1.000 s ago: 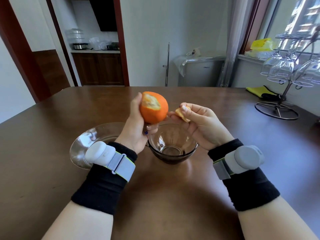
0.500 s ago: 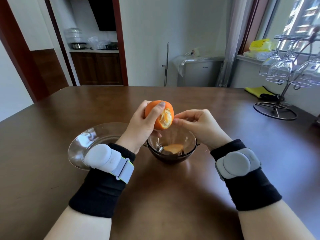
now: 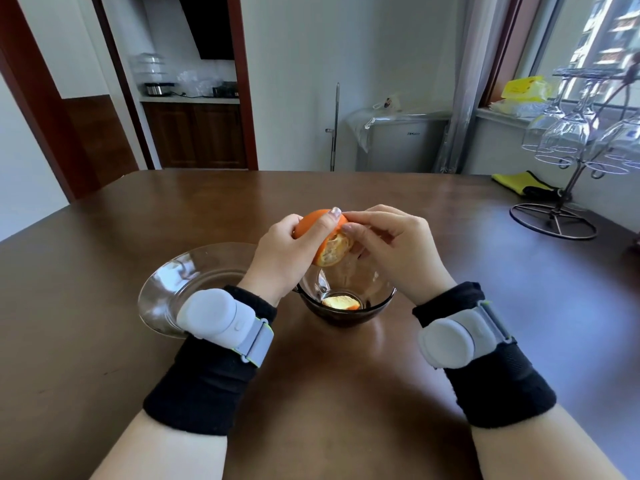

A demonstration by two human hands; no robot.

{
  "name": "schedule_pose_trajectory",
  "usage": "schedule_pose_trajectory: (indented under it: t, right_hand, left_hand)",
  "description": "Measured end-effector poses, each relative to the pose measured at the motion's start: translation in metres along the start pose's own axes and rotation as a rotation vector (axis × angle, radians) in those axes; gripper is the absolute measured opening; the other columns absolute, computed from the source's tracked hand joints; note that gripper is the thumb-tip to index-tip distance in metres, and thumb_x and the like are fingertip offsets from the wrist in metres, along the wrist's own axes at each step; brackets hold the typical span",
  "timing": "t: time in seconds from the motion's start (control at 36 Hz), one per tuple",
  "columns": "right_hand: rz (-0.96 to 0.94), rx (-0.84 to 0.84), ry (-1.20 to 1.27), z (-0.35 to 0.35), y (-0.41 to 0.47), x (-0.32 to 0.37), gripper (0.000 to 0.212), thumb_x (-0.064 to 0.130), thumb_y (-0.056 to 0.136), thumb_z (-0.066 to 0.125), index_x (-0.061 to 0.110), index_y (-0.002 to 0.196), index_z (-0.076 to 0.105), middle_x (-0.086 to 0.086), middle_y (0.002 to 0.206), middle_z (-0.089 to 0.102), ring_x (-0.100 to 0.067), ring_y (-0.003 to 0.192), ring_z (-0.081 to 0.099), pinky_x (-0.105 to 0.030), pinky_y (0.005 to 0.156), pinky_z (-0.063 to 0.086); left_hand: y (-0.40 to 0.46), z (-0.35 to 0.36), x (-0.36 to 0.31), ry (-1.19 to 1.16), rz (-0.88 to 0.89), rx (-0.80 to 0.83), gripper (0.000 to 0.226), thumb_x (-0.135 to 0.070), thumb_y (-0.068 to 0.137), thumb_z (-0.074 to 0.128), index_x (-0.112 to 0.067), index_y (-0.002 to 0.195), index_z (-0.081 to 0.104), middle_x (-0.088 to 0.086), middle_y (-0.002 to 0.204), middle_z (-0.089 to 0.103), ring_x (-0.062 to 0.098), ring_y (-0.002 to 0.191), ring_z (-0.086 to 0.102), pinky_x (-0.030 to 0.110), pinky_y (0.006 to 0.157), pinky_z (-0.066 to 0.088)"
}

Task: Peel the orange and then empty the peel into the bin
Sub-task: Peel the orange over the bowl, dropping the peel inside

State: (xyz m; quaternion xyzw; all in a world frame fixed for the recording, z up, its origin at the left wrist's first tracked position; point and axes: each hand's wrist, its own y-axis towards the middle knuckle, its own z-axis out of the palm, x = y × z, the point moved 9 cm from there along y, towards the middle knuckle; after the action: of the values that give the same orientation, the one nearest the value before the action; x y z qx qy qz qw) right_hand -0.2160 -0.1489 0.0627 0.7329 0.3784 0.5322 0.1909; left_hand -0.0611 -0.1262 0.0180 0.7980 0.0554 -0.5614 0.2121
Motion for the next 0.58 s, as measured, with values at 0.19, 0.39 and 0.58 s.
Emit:
schedule_pose_trajectory:
  t: [0.19,0.39,0.58]
  right_hand:
    - [-0.06,0.056,-0.114,0.004,-0.001,0.003,0.022,0.021,0.085,0.067,0.011,0.104,0.072,0.003,0.081,0.07,-0.008,0.071,0.067,-0.021,0.069,0.056]
    - [-0.178,0.095,-0.309,0.01,-0.004,0.013,0.022,0.025,0.088,0.06,0.011,0.099,0.073,-0.001,0.076,0.072,-0.013,0.066,0.065,-0.028,0.068,0.054]
    - [-0.189,0.032,-0.392,0.012,-0.002,0.013,0.019,0.018,0.082,0.058,0.006,0.076,0.072,-0.007,0.062,0.066,-0.024,0.055,0.058,-0.038,0.055,0.052]
  left_hand:
    - [-0.001,-0.009,-0.001,0.087,0.01,-0.073,0.056,-0.069,0.08,0.054,-0.015,0.085,0.063,0.001,0.083,0.068,0.016,0.082,0.065,0.024,0.063,0.047]
    - [-0.001,-0.008,0.001,0.153,-0.008,-0.08,0.055,-0.072,0.077,0.054,-0.018,0.078,0.059,-0.001,0.081,0.066,0.017,0.081,0.064,0.024,0.062,0.045]
    - [-0.001,-0.005,0.001,0.179,0.008,-0.074,0.053,-0.07,0.079,0.054,-0.019,0.072,0.058,-0.001,0.076,0.065,0.016,0.077,0.063,0.023,0.06,0.043]
